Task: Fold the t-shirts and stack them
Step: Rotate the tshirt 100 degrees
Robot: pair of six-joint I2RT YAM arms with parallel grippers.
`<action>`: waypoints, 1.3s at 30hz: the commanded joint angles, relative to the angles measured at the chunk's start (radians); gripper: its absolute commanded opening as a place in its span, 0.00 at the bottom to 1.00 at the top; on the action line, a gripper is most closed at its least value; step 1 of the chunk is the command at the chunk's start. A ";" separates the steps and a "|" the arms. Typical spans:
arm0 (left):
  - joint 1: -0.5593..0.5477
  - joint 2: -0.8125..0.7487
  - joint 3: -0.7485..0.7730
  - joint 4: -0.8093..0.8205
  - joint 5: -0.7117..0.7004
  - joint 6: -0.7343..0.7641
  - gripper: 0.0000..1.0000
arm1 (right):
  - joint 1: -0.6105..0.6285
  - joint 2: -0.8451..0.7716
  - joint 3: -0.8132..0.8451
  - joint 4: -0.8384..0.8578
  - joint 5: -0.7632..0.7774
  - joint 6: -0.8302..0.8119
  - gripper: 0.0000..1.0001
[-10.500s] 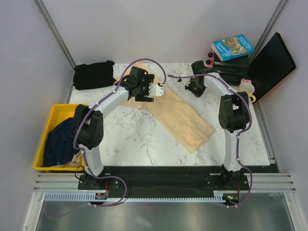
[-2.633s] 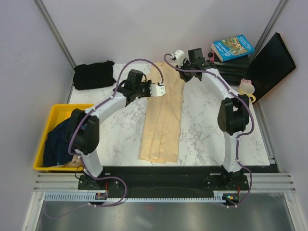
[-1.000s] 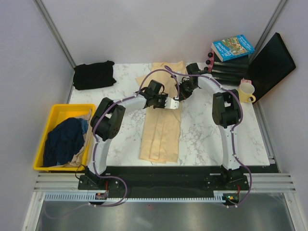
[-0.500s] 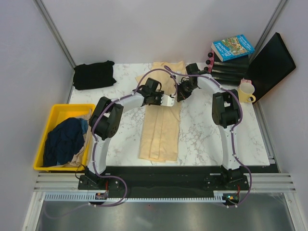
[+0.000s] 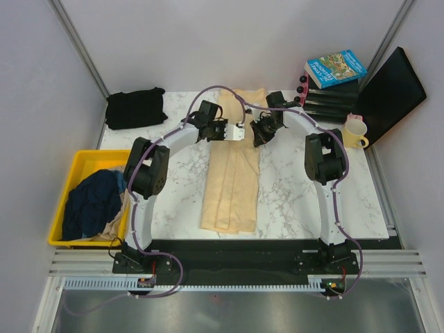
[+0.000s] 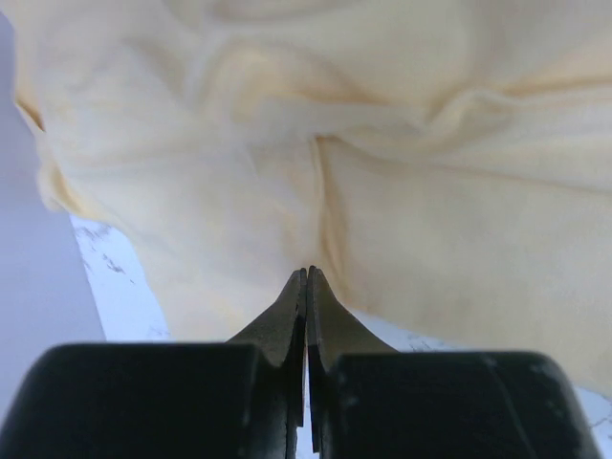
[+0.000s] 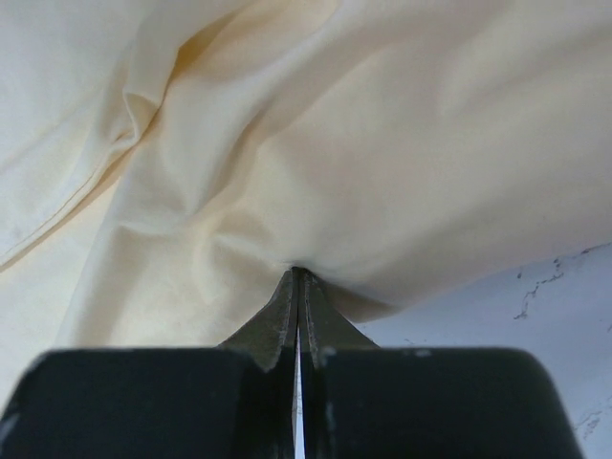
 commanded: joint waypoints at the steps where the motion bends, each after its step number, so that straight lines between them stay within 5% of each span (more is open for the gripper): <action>1: -0.044 -0.020 0.095 -0.014 0.185 -0.079 0.02 | 0.018 0.016 0.018 0.000 0.009 -0.012 0.00; 15: -0.093 0.060 0.062 0.011 0.253 -0.005 0.02 | 0.018 0.010 0.013 0.000 0.018 -0.014 0.00; 24: -0.094 0.062 -0.046 0.094 0.067 0.078 0.02 | 0.018 -0.007 0.001 -0.001 0.027 -0.025 0.00; 39: -0.008 0.031 0.007 -0.002 -0.068 0.108 0.02 | 0.016 -0.005 0.000 -0.001 0.032 -0.026 0.00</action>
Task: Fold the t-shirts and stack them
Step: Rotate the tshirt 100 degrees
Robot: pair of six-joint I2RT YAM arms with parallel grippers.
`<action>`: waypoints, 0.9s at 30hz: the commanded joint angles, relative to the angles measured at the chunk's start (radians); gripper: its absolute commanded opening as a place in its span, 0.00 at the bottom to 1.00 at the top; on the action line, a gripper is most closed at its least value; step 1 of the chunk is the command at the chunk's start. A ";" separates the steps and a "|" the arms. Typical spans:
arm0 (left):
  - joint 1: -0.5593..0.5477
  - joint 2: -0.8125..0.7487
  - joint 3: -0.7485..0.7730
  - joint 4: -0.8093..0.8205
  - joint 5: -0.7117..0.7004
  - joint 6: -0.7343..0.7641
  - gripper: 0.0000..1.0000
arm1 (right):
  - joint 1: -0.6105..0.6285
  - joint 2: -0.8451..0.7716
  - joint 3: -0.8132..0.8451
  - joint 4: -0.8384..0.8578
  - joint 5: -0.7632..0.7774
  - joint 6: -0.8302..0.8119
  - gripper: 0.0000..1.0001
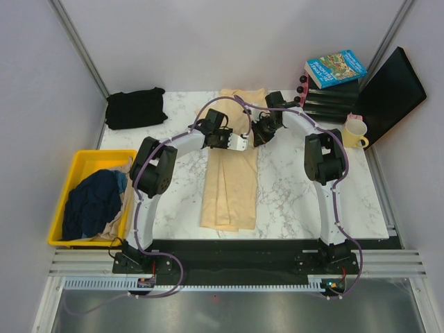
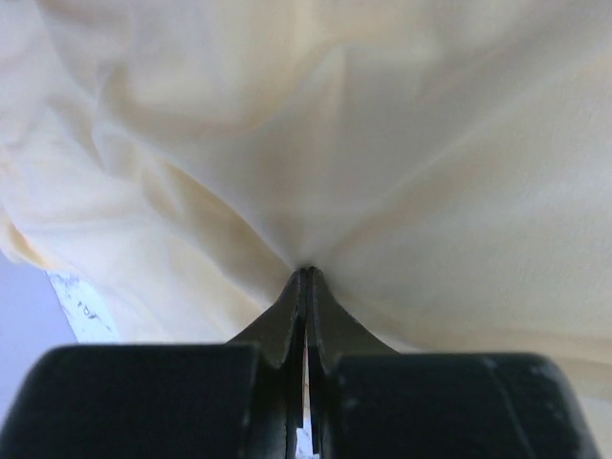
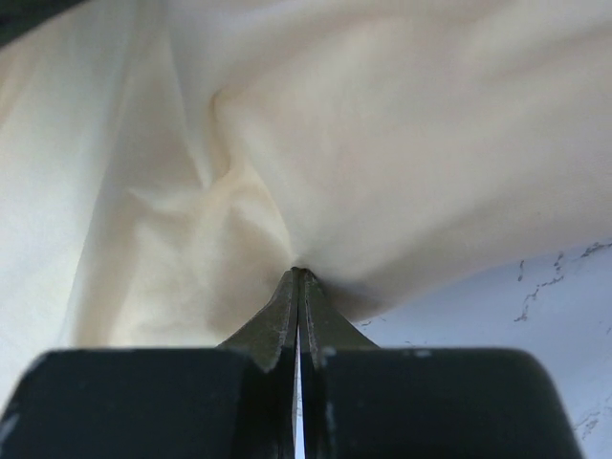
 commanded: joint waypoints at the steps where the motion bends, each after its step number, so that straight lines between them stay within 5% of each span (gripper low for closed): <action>1: 0.045 -0.025 0.022 -0.060 -0.066 0.066 0.02 | 0.010 -0.006 0.000 -0.003 0.020 -0.023 0.00; 11: 0.083 -0.109 -0.010 -0.120 -0.014 0.067 0.02 | 0.010 -0.017 -0.022 -0.004 0.040 -0.031 0.00; 27: 0.034 -0.285 -0.022 -0.313 0.353 -0.069 0.02 | 0.010 -0.020 -0.023 -0.003 0.103 -0.053 0.00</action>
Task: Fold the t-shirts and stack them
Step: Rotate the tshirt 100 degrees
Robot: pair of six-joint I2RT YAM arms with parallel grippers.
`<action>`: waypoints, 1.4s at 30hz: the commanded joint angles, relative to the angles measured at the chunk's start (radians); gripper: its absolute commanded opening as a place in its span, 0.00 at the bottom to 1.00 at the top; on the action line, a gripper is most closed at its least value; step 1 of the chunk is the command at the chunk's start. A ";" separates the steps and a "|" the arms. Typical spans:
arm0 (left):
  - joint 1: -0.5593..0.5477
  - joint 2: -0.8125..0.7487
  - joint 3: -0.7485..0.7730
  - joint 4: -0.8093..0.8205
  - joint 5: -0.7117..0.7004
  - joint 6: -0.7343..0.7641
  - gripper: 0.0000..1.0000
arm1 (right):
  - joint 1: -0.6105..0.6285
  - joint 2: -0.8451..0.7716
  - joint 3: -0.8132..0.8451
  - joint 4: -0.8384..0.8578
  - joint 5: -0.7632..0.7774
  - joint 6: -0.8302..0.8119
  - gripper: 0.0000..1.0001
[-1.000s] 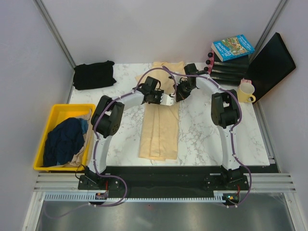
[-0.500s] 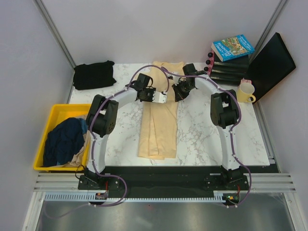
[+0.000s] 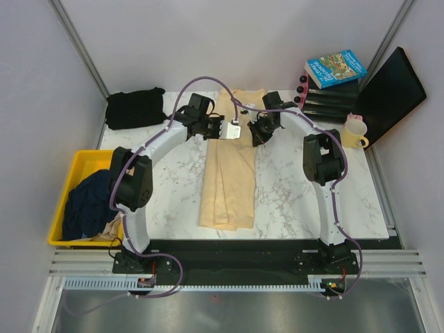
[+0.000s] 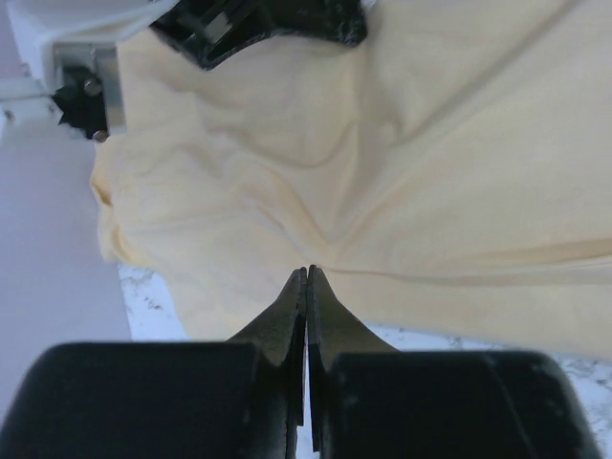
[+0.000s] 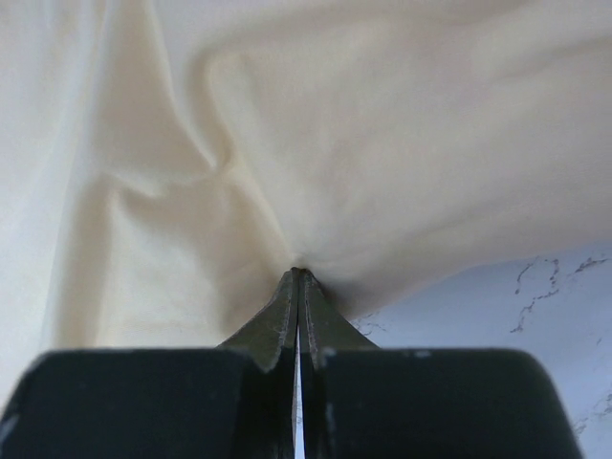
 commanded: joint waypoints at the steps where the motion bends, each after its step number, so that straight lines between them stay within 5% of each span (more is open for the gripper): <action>1: -0.032 -0.002 -0.002 -0.154 0.122 -0.036 0.02 | -0.004 -0.019 -0.024 -0.012 0.069 -0.030 0.00; 19: -0.118 0.037 -0.144 -0.362 0.033 0.076 0.02 | -0.006 -0.077 -0.090 -0.015 0.086 -0.050 0.00; 42: -0.153 0.082 -0.043 -0.447 0.180 0.089 0.02 | -0.006 -0.088 -0.119 -0.015 0.097 -0.058 0.00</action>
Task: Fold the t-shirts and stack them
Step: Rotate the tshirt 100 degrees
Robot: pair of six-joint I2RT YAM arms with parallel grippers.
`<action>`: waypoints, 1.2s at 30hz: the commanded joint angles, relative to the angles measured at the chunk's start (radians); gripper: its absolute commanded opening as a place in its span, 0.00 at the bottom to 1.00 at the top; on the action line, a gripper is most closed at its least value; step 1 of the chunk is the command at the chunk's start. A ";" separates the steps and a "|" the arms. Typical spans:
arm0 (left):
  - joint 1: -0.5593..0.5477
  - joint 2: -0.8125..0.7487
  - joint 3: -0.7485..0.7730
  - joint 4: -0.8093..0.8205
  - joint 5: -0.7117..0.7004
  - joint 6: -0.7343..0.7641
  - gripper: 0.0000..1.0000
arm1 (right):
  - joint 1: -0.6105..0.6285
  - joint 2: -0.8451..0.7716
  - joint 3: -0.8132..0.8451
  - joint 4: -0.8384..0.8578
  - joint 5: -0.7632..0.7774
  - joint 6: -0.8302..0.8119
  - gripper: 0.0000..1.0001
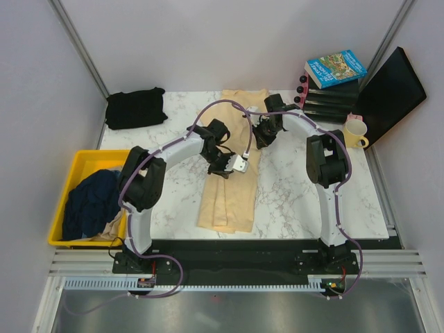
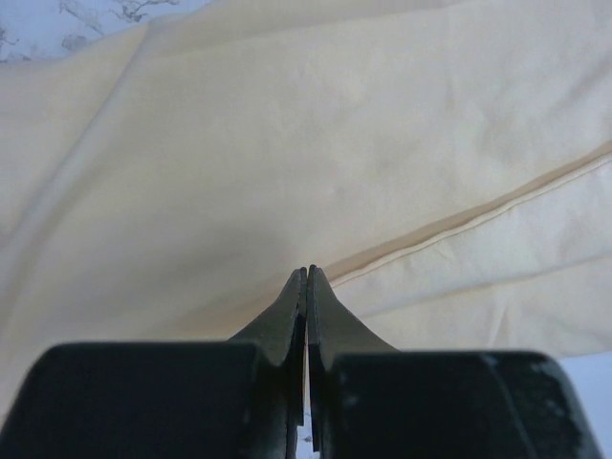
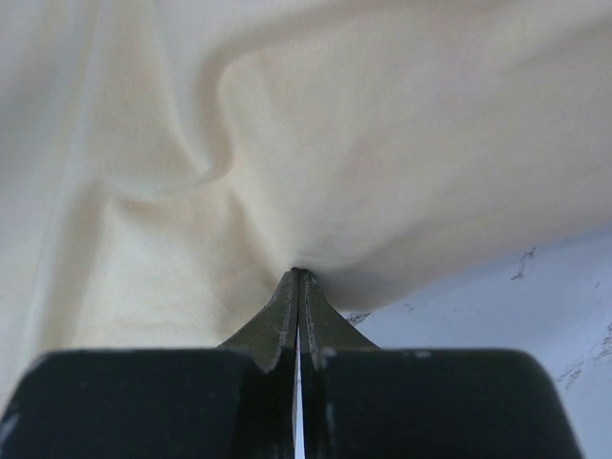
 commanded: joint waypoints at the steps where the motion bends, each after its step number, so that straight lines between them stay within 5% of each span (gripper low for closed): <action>1: -0.012 0.049 0.047 -0.040 0.042 0.046 0.02 | -0.004 -0.013 -0.008 -0.042 0.033 -0.019 0.00; 30: 0.065 -0.069 -0.110 -0.178 -0.194 0.124 0.02 | -0.004 -0.023 0.001 -0.047 0.036 -0.017 0.00; 36: 0.089 -0.071 -0.044 -0.140 -0.198 0.067 0.02 | -0.003 -0.044 -0.014 -0.047 0.050 -0.025 0.00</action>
